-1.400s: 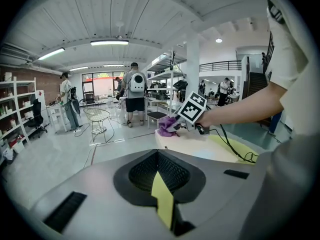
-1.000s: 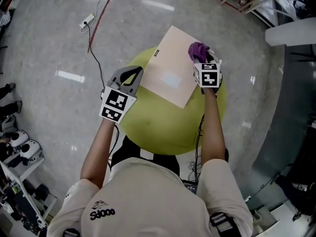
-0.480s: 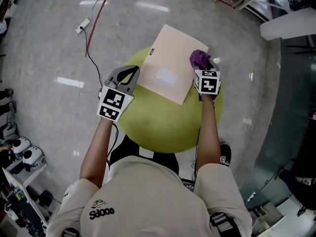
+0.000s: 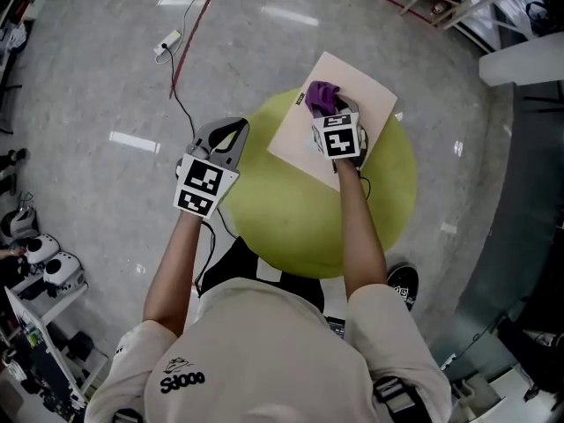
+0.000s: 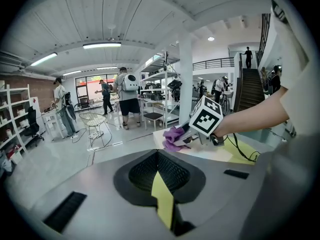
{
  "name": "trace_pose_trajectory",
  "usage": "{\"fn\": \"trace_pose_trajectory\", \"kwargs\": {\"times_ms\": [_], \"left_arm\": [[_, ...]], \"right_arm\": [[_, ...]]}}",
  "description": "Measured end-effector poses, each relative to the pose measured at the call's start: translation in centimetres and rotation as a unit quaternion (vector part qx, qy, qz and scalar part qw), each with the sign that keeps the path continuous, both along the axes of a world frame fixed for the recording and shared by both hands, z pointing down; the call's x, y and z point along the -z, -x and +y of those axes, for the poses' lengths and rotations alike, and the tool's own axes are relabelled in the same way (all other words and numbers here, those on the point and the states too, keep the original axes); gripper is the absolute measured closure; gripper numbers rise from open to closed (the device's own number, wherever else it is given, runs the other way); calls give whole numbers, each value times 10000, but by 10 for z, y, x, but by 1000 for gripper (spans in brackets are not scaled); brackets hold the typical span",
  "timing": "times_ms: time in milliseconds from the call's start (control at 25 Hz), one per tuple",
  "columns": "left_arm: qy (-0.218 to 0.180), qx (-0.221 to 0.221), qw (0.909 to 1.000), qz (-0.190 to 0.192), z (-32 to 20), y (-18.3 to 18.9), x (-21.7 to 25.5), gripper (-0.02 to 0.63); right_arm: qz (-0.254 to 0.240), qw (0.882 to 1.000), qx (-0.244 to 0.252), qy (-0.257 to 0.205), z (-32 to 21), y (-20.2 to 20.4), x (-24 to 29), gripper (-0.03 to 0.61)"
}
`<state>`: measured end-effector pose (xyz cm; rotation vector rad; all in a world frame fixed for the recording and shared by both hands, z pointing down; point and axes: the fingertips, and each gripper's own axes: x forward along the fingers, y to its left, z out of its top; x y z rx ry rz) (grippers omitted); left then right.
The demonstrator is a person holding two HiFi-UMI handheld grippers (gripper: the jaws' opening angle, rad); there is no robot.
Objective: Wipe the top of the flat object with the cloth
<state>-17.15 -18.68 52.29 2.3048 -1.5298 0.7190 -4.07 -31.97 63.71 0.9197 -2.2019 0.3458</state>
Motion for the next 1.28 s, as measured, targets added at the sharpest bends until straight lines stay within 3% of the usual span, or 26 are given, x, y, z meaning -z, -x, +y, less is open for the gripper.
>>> {"fn": "trace_pose_trajectory", "kwargs": {"times_ms": [160,360,560,800,920,1080,1280], "left_arm": [[-23,-27,10000,-56,6,6,6,607],[-38,-97,9999,-19,8,-2,7,608],[-31,-254,9997,48,8,-22,4,609],[-38,-584,9982,87,4,-53,4,608],[-63,-706,9974,90,3,-61,5,608],[-95,-739,9972,58,7,-56,7,609],[-106,-606,9981,-1,18,-29,10,607]], "right_arm": [[-247,9995,185,61,12,33,1,397],[-271,9996,92,26,13,16,3,397],[-14,9995,-311,-22,20,-53,1,397],[131,9925,-1214,49,32,-151,2,397],[155,9891,-1461,141,40,-173,0,398],[217,9900,-1387,98,46,-159,1,398],[235,9956,-901,60,54,-97,1,398]]}}
